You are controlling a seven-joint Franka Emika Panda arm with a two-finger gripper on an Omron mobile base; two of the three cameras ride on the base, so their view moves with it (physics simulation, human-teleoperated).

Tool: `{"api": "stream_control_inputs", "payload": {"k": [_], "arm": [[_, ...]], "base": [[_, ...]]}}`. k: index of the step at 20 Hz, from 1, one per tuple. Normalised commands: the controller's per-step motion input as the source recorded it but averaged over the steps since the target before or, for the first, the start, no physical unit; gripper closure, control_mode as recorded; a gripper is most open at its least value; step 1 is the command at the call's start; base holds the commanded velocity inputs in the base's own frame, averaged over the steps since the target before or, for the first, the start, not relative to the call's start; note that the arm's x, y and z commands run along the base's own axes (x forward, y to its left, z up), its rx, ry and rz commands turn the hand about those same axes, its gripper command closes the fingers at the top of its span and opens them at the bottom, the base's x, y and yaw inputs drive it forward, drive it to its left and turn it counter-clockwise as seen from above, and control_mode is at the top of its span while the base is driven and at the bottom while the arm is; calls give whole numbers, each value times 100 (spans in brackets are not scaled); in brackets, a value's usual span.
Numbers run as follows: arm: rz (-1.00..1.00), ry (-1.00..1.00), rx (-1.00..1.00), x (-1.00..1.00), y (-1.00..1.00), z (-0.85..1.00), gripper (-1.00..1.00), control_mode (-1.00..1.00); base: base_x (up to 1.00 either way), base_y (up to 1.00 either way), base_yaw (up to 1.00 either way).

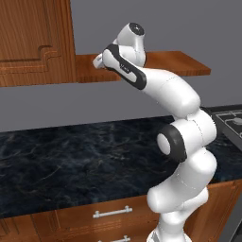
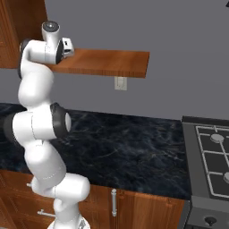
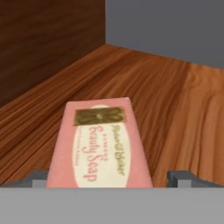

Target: Open the cabinet. Pick the bar soap and place it next to the sink. Then close the cabinet.

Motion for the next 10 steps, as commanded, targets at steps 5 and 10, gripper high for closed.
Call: {"api": "stream_control_inputs", "payload": {"k": [5, 10], "arm": [[3, 0, -2, 9, 20, -18, 100, -100], [0, -1, -2, -12, 5, -1, 100, -100]], "base": [[0, 0, 0], [0, 0, 0]]}}
